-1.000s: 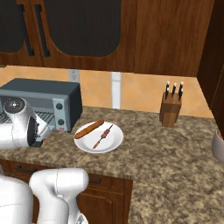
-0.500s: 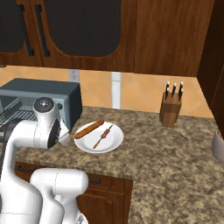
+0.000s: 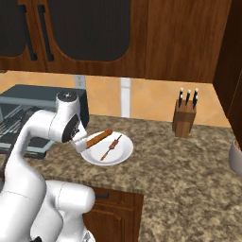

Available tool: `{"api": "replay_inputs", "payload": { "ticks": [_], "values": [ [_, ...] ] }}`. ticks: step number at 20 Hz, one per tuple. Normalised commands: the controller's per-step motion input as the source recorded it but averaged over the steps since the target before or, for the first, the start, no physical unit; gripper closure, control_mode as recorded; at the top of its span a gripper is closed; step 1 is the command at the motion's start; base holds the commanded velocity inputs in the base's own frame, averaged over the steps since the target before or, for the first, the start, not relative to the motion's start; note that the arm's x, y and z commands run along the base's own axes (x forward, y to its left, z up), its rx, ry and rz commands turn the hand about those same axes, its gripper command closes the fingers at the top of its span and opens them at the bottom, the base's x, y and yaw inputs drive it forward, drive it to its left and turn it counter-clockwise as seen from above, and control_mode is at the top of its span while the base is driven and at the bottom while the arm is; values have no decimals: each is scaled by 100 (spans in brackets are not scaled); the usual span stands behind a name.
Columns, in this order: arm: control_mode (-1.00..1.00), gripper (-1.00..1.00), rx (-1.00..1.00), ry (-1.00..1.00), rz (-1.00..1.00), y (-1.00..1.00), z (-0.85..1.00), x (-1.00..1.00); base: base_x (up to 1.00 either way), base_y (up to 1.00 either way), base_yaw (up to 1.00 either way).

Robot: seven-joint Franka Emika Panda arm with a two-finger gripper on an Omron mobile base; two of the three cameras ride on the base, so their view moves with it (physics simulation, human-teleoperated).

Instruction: Pick up the kebab skewer and baguette bread, and place them inside the toaster oven. Close the toaster oven door and start by setting the timer.

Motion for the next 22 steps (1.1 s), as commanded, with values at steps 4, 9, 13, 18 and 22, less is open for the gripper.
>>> {"api": "replay_inputs", "payload": {
  "ticks": [4, 9, 13, 18, 22],
  "values": [
    [-100, -100, 0, 11, 0, -18, 0, 56, 0, 0, 0],
    [-100, -100, 0, 13, 0, -15, -6, 59, 0, 0, 0],
    [-100, -100, 0, 6, 0, -11, -31, 42, 0, 0, 0],
    [-100, -100, 0, 0, 0, 0, -60, 31, 0, 0, 0],
    [-100, -100, -1, -3, 0, 0, -59, 41, 0, 0, 0]
  ]
}}
